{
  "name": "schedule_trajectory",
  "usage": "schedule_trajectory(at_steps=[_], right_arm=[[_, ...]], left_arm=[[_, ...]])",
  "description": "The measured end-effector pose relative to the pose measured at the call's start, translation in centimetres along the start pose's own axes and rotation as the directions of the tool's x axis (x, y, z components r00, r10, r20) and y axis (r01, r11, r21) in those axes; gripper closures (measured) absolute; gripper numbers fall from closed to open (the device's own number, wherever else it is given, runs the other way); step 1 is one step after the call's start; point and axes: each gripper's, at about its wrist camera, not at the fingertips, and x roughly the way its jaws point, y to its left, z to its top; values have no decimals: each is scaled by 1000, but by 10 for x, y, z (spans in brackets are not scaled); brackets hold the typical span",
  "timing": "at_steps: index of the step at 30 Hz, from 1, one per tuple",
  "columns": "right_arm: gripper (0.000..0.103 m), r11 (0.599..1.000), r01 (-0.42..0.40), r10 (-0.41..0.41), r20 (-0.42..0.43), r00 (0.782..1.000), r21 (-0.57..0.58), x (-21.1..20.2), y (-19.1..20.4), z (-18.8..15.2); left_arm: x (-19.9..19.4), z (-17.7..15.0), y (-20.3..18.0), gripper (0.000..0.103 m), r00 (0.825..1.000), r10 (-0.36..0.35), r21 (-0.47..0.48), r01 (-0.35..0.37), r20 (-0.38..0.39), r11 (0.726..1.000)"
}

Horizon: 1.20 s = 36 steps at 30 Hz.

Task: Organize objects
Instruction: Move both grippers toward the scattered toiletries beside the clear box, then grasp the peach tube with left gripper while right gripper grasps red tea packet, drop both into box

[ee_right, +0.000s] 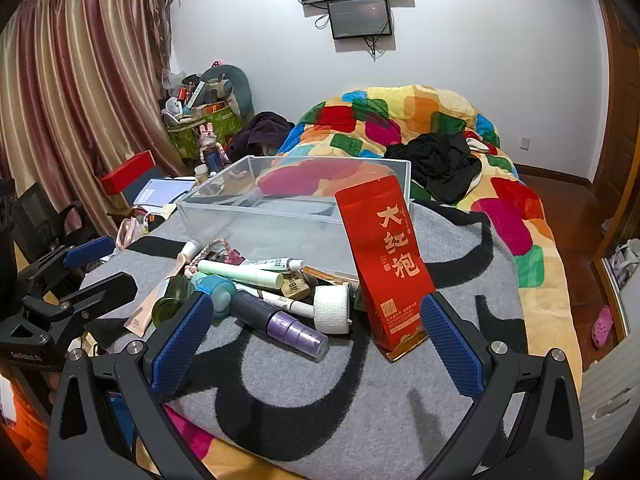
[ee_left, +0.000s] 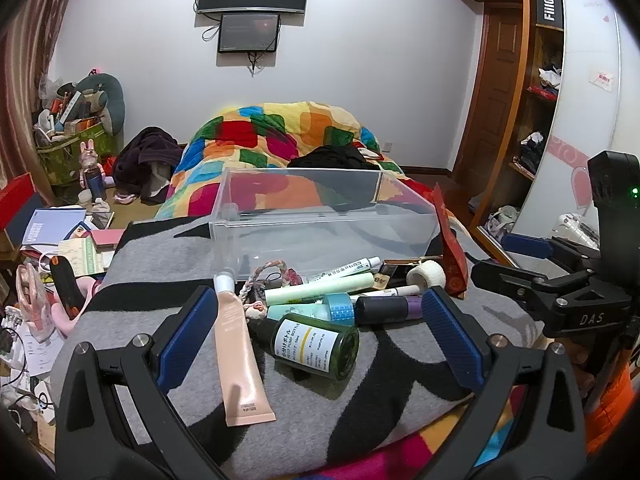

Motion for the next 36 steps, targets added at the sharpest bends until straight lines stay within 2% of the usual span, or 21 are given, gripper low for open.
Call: schedule_trajectory(at_steps=[6, 11, 16, 20, 25, 26, 31, 36], right_arm=[[0, 1000, 7, -7, -1, 1000, -12, -1, -2, 1], [0, 999, 39, -39, 2, 999, -4, -4, -10, 0], [0, 994, 105, -105, 3, 994, 24, -2, -32, 0], [0, 991, 125, -125, -10, 992, 55, 7, -52, 1], [1, 992, 112, -109, -63, 992, 55, 27, -66, 3], [1, 993, 107, -104, -71, 992, 47, 31, -67, 4], [1, 997, 82, -81, -108, 991, 0, 44, -68, 2], [8, 995, 89, -93, -160, 983, -35, 61, -72, -1]], left_arm=[[1, 0, 5, 0, 1000, 2, -16, -2, -2, 1000], [-2, 2, 25, 0, 1000, 18, -72, -17, 2, 997], [6, 5, 49, 19, 998, 53, -128, -57, -31, 990], [23, 3, 67, 25, 994, 59, -167, -73, -90, 983], [53, 8, 80, 30, 984, 53, -164, -82, -173, 983], [60, 10, 83, 32, 980, 52, -165, -85, -192, 983], [91, 11, 93, 53, 955, 22, -179, -78, -297, 981], [109, 4, 99, 60, 938, -3, -205, -73, -347, 976]])
